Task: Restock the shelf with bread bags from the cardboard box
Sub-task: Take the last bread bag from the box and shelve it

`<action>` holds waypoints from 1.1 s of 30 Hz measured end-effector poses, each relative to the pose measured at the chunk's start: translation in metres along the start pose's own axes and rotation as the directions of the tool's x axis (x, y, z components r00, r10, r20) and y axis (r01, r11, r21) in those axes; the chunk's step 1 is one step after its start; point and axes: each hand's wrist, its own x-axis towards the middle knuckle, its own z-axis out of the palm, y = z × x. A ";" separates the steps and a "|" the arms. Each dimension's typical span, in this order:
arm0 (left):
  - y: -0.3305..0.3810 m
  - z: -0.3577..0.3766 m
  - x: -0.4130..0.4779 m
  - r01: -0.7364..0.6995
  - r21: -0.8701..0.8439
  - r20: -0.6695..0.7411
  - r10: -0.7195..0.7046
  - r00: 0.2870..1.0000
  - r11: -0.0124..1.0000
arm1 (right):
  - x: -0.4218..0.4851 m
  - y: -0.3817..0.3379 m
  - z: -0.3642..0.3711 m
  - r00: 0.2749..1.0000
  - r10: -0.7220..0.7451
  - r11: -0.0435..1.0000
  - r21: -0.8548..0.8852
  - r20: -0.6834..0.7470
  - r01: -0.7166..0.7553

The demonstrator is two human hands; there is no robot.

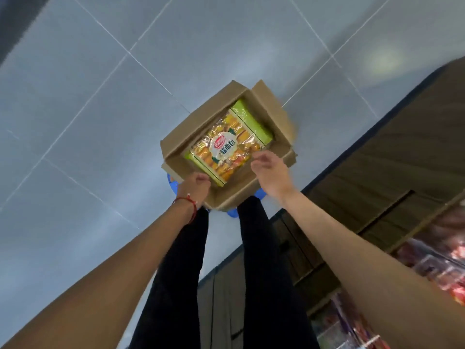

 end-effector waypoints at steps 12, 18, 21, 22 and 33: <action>-0.060 0.069 0.234 0.147 0.344 -0.044 -0.140 0.989 0.927 | 0.248 0.088 0.031 0.988 -0.150 0.732 -0.666 0.045 0.141; -0.079 0.113 0.289 0.442 -0.146 0.066 -0.437 0.897 0.885 | 0.329 0.126 0.038 0.996 -0.087 0.756 -0.651 0.012 0.074; -0.086 0.130 0.307 0.425 -0.397 0.085 -0.428 0.900 0.814 | 0.353 0.136 0.041 0.993 -0.113 0.820 -0.564 0.013 0.101; -0.088 0.134 0.310 0.431 -0.439 0.079 -0.444 0.892 0.788 | 0.356 0.137 0.042 0.992 -0.125 0.828 -0.551 0.002 0.106; -0.085 0.107 0.253 0.373 -0.657 0.085 -0.426 0.901 0.656 | 0.284 0.119 0.027 0.991 -0.133 0.879 -0.460 0.018 0.126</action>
